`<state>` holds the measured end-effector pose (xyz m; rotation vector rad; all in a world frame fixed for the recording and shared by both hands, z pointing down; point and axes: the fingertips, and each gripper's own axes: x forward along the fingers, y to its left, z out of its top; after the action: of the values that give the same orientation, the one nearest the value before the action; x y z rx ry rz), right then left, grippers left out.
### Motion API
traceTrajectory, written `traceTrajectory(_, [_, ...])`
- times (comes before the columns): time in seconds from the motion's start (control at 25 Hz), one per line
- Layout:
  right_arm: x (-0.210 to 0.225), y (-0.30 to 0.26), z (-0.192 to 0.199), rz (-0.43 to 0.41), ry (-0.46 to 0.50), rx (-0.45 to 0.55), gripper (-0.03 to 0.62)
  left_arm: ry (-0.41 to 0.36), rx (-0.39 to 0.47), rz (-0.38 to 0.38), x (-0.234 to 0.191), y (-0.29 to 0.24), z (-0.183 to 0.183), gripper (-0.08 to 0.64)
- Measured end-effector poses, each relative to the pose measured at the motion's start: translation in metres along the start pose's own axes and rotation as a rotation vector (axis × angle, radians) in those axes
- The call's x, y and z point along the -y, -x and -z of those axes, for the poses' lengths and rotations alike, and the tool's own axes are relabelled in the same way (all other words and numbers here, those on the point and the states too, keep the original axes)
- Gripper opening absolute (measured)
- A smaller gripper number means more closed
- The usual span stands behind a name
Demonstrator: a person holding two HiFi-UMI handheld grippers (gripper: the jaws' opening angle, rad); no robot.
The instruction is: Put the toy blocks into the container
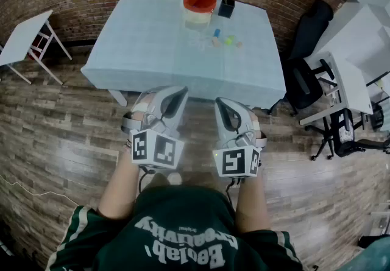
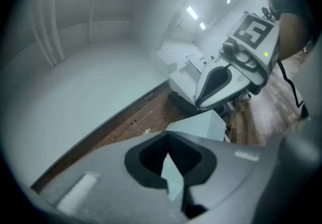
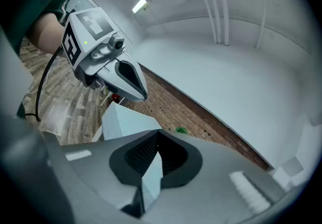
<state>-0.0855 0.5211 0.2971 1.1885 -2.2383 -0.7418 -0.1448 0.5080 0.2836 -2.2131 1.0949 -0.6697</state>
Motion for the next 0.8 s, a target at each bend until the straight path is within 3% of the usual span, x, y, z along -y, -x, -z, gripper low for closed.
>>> traceTrajectory(0.6, [0.004, -0.007, 0.000, -0.005, 0.006, 0.006, 0.008, -0.009, 0.002, 0.006, -0.003, -0.008, 0.002, 0.002])
traceTrajectory(0.8, [0.004, -0.009, 0.002, -0.036, -0.038, 0.028, 0.008, -0.010, 0.001, 0.004, -0.003, -0.011, 0.001, 0.003])
